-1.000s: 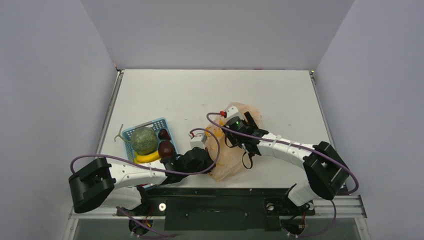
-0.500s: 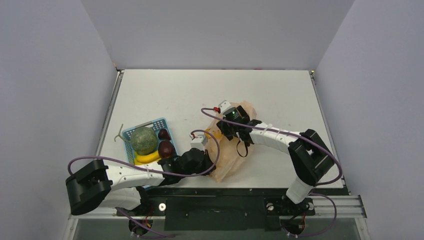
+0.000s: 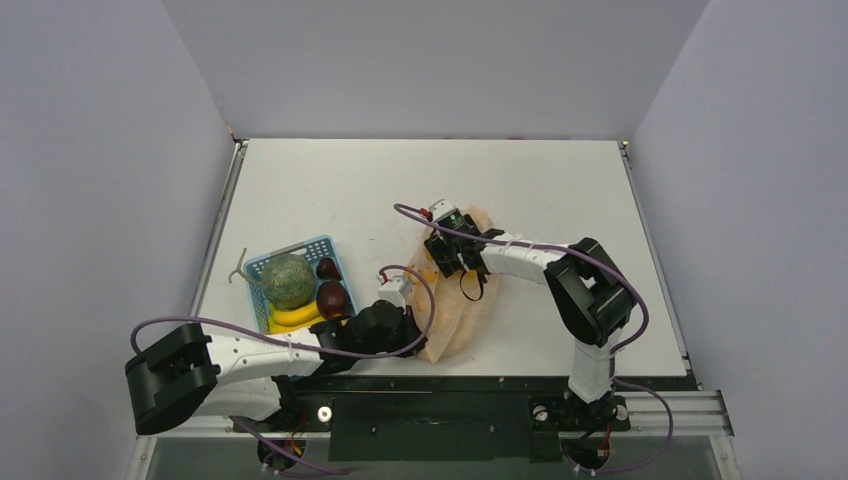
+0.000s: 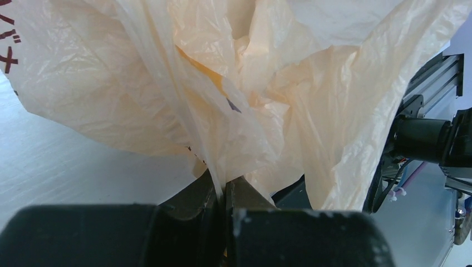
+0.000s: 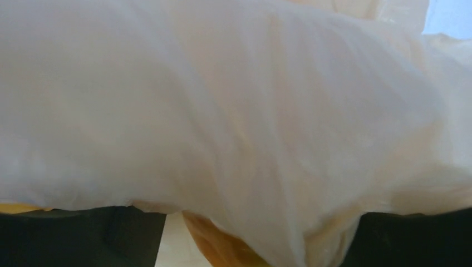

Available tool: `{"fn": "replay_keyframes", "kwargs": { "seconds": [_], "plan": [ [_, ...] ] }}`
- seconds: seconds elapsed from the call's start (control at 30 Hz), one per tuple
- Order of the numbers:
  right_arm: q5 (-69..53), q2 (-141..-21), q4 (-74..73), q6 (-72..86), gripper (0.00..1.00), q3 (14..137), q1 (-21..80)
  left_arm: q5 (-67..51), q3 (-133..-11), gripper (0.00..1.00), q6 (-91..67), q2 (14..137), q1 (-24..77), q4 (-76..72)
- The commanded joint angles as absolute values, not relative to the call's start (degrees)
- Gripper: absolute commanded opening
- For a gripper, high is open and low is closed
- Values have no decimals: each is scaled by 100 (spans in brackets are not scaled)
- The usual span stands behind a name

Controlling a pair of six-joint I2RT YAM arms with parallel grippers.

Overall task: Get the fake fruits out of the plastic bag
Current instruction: Take out the fake fruit from the plastic bag.

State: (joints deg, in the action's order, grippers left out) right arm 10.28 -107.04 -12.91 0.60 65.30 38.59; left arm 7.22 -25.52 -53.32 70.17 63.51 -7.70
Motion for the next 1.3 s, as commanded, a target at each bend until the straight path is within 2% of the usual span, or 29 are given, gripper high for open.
{"fn": "replay_keyframes", "kwargs": {
  "seconds": [0.0, 0.13, 0.2, 0.23, 0.3, 0.37, 0.7, 0.97, 1.0, 1.1, 1.27],
  "plan": [
    [1310, -10799, -1418, 322, 66, 6491, 4190, 770, -2430, 0, -5243, 6639, 6267, -766],
    [1803, -10366, -1159, 489, 50, 6115, 4603, 865, -2553, 0, -5228, 6784, 6133, -799],
    [1851, -10074, -1182, 624, 34, 5959, 4722, 755, -2734, 0, -5236, 6979, 6018, -818],
    [1844, -9857, -1192, 690, 21, 5845, 4753, 734, -2808, 0, -5225, 7054, 5993, -813],
    [1691, -9510, -1234, 923, 5, 5690, 4765, 682, -3036, 0, -5210, 7290, 5937, -736],
    [1511, -9117, -1194, 1153, 0, 5471, 4766, 569, -3260, 0, -5149, 7534, 5864, -594],
    [1186, -7346, -767, 2026, 0, 4578, 4589, 406, -3891, 0, -4881, 8289, 5657, -502],
    [366, -6309, -90, 2587, 0, 4078, 3771, 148, -4121, 0, -5028, 8602, 5662, -834],
    [341, -6244, -150, 2547, 0, 4100, 3727, 162, -4143, 3, -5023, 8590, 5650, -808],
    [392, -6171, -405, 2387, 0, 4312, 3583, 221, -4276, 35, -5006, 8398, 5624, -682],
    [380, -5991, -1020, 2129, 0, 4668, 3511, 572, -4693, 42, -4743, 7687, 5590, 310]
  ]
}}
